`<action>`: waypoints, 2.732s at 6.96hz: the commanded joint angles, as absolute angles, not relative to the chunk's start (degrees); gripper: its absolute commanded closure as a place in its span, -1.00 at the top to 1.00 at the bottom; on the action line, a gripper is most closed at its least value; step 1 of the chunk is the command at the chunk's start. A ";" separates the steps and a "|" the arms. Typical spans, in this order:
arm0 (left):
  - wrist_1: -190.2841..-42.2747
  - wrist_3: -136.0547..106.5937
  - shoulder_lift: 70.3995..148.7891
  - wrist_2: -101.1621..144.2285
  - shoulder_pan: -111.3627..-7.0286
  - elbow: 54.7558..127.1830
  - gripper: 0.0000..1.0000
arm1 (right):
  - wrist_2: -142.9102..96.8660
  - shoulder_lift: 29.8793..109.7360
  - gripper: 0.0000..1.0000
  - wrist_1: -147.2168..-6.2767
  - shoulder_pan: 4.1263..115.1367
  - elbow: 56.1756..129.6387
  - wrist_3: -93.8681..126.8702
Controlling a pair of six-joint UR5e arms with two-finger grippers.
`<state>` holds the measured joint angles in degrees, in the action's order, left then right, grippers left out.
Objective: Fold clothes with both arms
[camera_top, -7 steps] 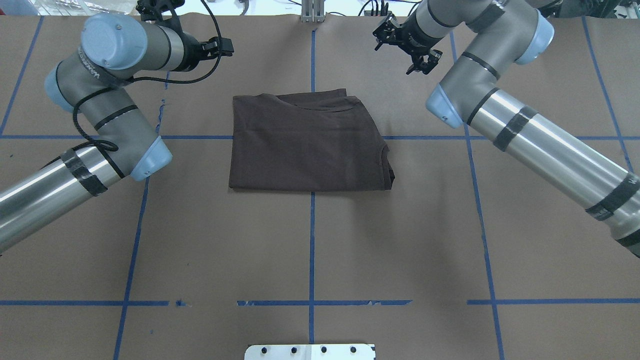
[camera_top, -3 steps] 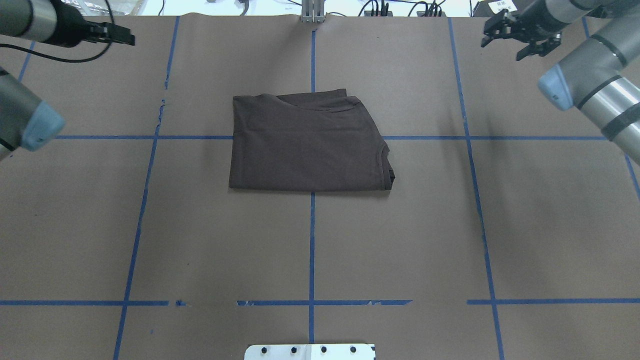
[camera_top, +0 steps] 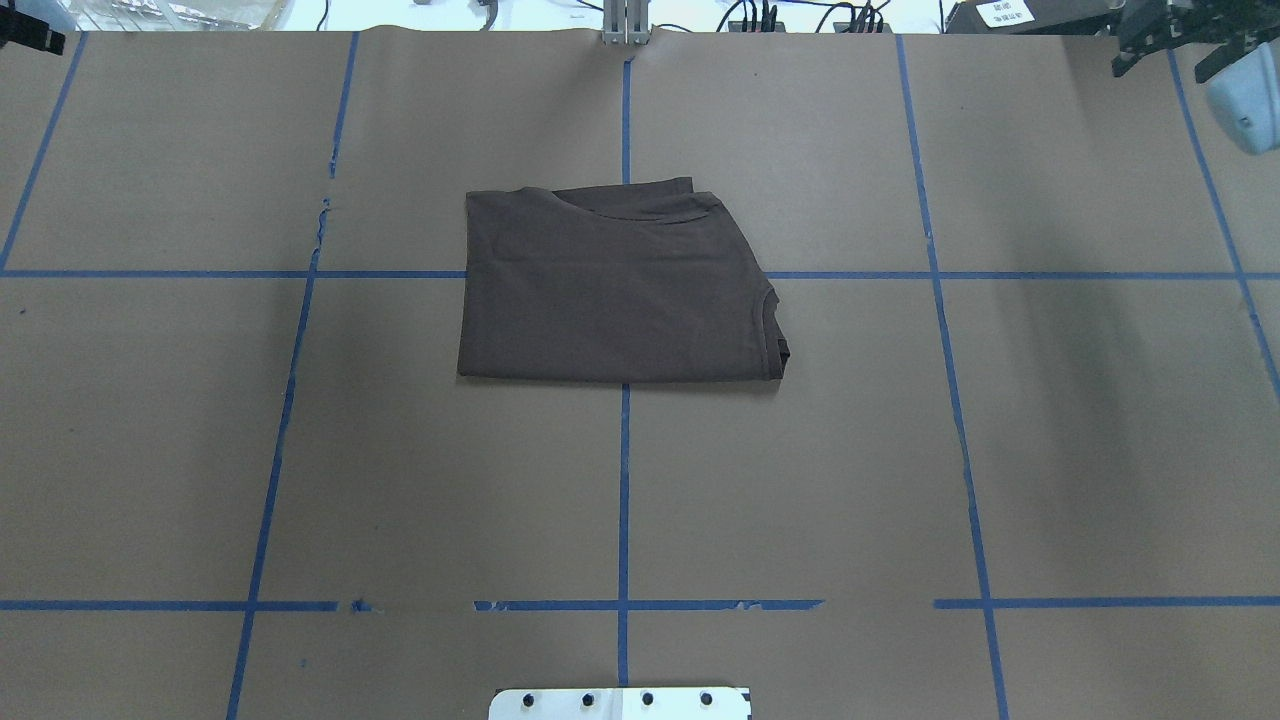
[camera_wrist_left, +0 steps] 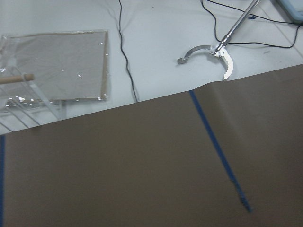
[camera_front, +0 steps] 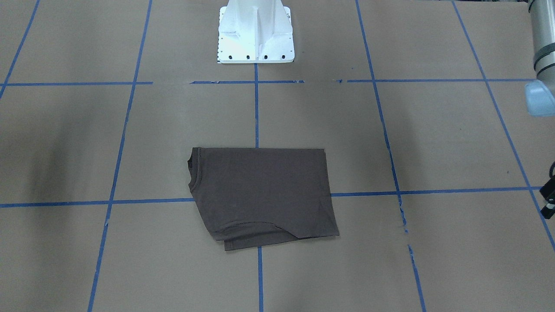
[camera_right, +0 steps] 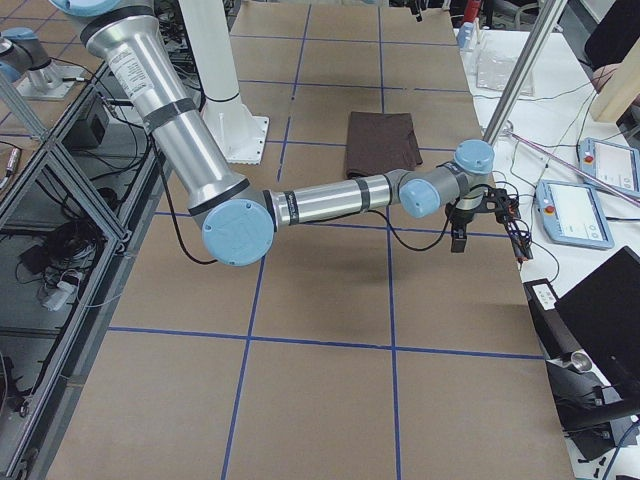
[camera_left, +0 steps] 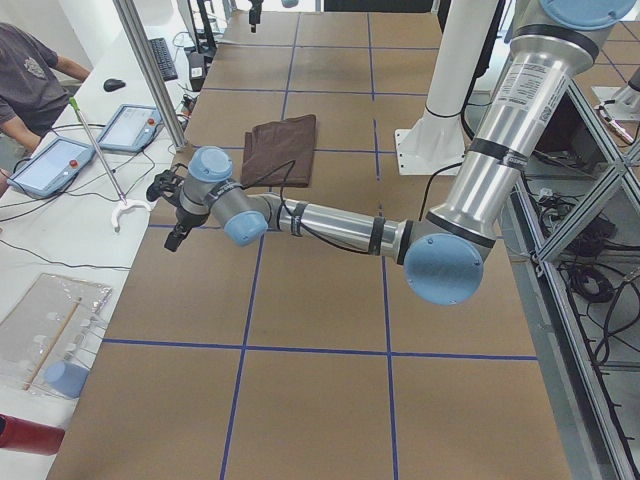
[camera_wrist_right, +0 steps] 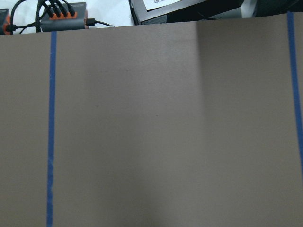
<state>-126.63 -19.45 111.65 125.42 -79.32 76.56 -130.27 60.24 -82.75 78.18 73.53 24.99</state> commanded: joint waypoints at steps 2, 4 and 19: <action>-111.94 -11.18 111.53 133.16 -84.11 76.03 1.00 | -131.91 66.31 1.00 -89.03 81.30 78.54 15.92; -105.52 -1.90 110.05 133.68 -86.47 76.37 1.00 | -132.36 70.73 1.00 -92.08 81.39 84.00 14.51; -91.13 8.79 92.90 139.13 -90.00 93.87 1.00 | -132.27 80.60 1.00 -98.97 81.83 93.25 1.76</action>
<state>-89.56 8.75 92.56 139.04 -90.01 93.94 -132.21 80.71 -99.06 81.83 93.25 1.70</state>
